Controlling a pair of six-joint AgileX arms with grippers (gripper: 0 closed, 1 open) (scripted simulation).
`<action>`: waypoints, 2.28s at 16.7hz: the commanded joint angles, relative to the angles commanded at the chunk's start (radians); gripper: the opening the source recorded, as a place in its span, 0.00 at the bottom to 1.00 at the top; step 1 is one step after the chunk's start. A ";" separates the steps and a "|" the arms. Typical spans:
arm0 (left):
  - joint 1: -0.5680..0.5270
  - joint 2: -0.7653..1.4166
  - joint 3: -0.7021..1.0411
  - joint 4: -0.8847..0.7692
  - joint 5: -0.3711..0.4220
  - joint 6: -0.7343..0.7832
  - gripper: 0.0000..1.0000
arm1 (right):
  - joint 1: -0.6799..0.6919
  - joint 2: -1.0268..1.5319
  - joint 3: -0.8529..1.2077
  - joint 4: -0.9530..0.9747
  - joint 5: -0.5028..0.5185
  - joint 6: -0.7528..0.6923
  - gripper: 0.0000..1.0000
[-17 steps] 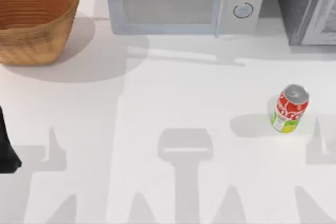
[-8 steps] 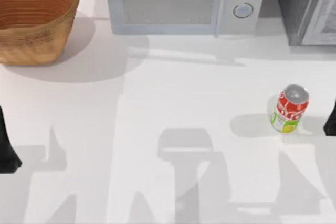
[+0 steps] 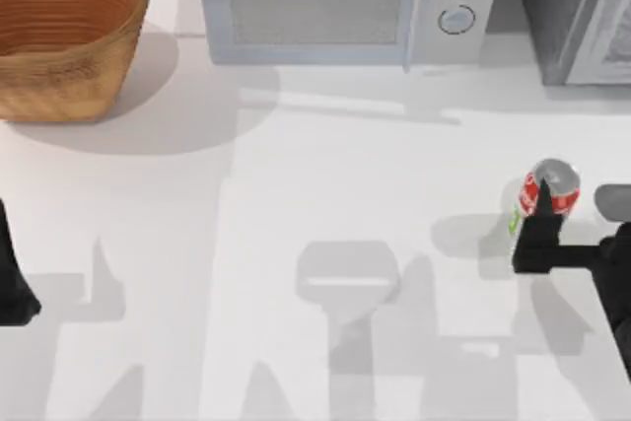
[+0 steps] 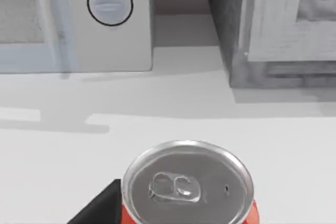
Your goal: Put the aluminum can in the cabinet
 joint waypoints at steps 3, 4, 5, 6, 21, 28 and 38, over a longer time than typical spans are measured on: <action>0.000 0.000 0.000 0.000 0.000 0.000 1.00 | 0.063 0.220 0.019 0.176 0.063 0.012 1.00; 0.000 0.000 0.000 0.000 0.000 0.000 1.00 | 0.080 0.279 0.025 0.224 0.080 0.015 1.00; 0.000 0.000 0.000 0.000 0.000 0.000 1.00 | 0.094 0.329 0.030 0.265 0.094 0.018 1.00; 0.000 0.000 0.000 0.000 0.000 0.000 1.00 | 0.106 0.371 0.034 0.299 0.105 0.020 1.00; 0.000 0.000 0.000 0.000 0.000 0.000 1.00 | 0.023 0.476 0.182 0.271 0.026 -0.007 1.00; 0.000 0.000 0.000 0.000 0.000 0.000 1.00 | -0.022 0.497 0.246 0.234 -0.017 -0.019 1.00; 0.000 0.000 0.000 0.000 0.000 0.000 1.00 | -0.022 0.497 0.246 0.234 -0.017 -0.019 0.25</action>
